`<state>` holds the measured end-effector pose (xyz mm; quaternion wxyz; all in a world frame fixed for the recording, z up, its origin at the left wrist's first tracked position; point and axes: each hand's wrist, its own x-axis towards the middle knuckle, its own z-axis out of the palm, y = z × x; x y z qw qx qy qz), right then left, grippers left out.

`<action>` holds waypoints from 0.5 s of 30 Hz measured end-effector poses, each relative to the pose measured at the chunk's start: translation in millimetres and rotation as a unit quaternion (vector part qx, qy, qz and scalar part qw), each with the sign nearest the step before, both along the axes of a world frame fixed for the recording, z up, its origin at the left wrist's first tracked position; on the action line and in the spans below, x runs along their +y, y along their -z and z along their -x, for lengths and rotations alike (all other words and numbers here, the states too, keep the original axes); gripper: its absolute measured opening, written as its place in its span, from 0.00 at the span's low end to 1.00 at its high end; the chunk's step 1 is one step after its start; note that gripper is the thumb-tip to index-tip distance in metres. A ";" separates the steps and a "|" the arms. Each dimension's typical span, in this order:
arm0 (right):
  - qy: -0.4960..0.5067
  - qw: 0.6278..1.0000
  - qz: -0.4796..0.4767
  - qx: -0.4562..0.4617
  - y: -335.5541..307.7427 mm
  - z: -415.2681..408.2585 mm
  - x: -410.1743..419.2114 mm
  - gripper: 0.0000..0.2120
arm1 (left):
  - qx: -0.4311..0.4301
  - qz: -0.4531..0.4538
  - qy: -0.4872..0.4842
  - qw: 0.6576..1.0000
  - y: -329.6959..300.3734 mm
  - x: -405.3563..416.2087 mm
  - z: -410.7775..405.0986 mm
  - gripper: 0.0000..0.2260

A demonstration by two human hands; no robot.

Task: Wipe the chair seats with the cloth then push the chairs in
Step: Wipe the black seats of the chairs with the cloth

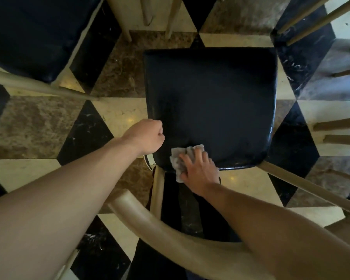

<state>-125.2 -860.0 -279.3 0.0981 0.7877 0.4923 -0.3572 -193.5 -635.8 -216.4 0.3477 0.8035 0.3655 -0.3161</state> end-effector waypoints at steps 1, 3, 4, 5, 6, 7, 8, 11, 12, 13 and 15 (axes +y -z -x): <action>-0.014 1.000 -0.016 0.004 -1.1 10.9 2.9 0.29 | -0.002 -0.001 -0.009 1.000 1.2 1.7 3.9 0.04; -0.076 0.997 -0.022 0.011 1.2 18.9 10.3 0.33 | -0.013 -0.006 -0.023 1.000 4.6 5.5 11.2 0.04; -0.104 0.994 -0.027 0.017 3.6 18.4 16.3 0.33 | -0.016 -0.007 -0.029 0.999 6.4 7.4 15.5 0.04; -0.129 0.990 -0.042 0.026 6.1 15.9 22.6 0.31 | -0.018 -0.006 -0.033 0.999 7.6 9.3 18.7 0.04; -0.157 0.985 -0.060 0.037 8.3 13.6 30.4 0.28 | -0.019 -0.005 -0.037 0.999 8.9 10.8 21.5 0.04; -0.192 0.978 -0.072 0.047 10.3 10.9 38.1 0.26 | -0.019 -0.004 -0.043 0.999 10.7 11.4 24.1 0.05; -0.232 0.968 -0.076 0.059 12.4 7.1 46.0 0.24 | -0.021 -0.005 -0.049 0.999 11.7 11.7 25.2 0.05; -0.354 0.928 -0.048 0.105 21.9 -9.5 73.8 0.28 | -0.029 -0.004 -0.074 0.997 13.8 12.8 31.5 0.04; -0.371 0.920 -0.039 0.122 22.8 -14.5 83.0 0.30 | -0.031 -0.001 -0.077 0.997 13.2 12.8 33.0 0.05; -0.382 0.913 -0.039 0.137 22.8 -16.9 91.5 0.29 | -0.032 0.003 -0.080 0.996 12.2 13.6 35.3 0.05; -0.398 0.907 -0.041 0.134 23.7 -15.1 105.3 0.24 | -0.031 0.013 -0.087 0.996 8.9 14.8 39.0 0.05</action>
